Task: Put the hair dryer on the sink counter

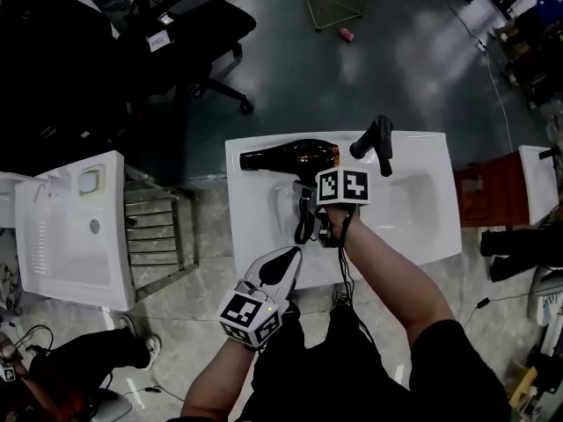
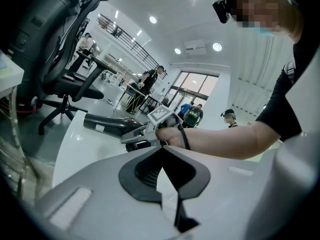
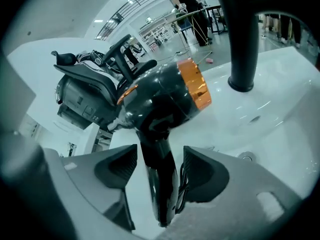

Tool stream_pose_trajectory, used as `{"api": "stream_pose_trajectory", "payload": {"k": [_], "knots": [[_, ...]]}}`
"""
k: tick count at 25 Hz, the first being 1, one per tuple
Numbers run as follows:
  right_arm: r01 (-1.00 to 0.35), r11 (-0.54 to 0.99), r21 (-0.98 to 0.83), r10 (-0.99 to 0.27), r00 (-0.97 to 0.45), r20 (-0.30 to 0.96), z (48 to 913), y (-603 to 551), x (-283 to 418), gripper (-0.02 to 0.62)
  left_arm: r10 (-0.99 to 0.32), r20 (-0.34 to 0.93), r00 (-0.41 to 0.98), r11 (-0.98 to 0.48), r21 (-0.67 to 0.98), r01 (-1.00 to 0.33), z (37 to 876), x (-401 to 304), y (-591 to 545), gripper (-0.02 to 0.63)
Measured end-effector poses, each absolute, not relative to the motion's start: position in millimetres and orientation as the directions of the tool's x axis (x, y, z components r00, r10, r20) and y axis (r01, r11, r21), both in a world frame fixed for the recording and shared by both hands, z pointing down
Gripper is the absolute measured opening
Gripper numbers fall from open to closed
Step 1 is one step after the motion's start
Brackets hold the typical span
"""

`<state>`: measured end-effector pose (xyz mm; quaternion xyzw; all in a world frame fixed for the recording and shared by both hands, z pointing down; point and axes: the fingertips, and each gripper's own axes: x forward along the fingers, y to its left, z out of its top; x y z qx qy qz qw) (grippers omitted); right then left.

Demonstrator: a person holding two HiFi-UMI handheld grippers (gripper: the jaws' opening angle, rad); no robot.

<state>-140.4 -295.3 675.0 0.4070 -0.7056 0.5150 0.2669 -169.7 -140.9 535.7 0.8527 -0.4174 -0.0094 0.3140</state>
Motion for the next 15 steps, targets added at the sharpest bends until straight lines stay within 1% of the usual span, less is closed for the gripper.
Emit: {"api": "stream_pose_trajectory", "payload": {"k": [5,8,9,10,12,15], "knots": [[-0.827,0.158,-0.54,-0.362,-0.557,0.747,647,-285,-125,0.29,-0.738,0.252,0.627,-0.44,0.524,-0.729,529,-172,-145,0.003],[-0.806,0.221,-0.549,-0.402,-0.588,0.702,624,-275,-120,0.282,-0.747,0.256,0.614,-0.434,0.513,-0.741,527,-171,-145,0.003],[-0.801,0.252,-0.543,-0.428,-0.595,0.68,615,-273,-117,0.24,-0.749,0.257,0.611,-0.433,0.508,-0.745,526,-170,-144,0.003],[-0.794,0.287,-0.535,-0.463,-0.605,0.648,605,-271,-114,0.173,-0.751,0.258,0.608,-0.433,0.503,-0.748,525,-168,-143,0.003],[-0.76,0.377,-0.53,-0.531,-0.646,0.549,576,-266,-113,0.002,-0.755,0.259,0.602,-0.434,0.49,-0.756,522,-165,-142,0.003],[-0.664,0.532,-0.526,-0.557,-0.742,0.373,525,-246,-117,0.002,-0.764,0.264,0.588,-0.429,0.474,-0.769,511,-159,-139,0.003]]}}
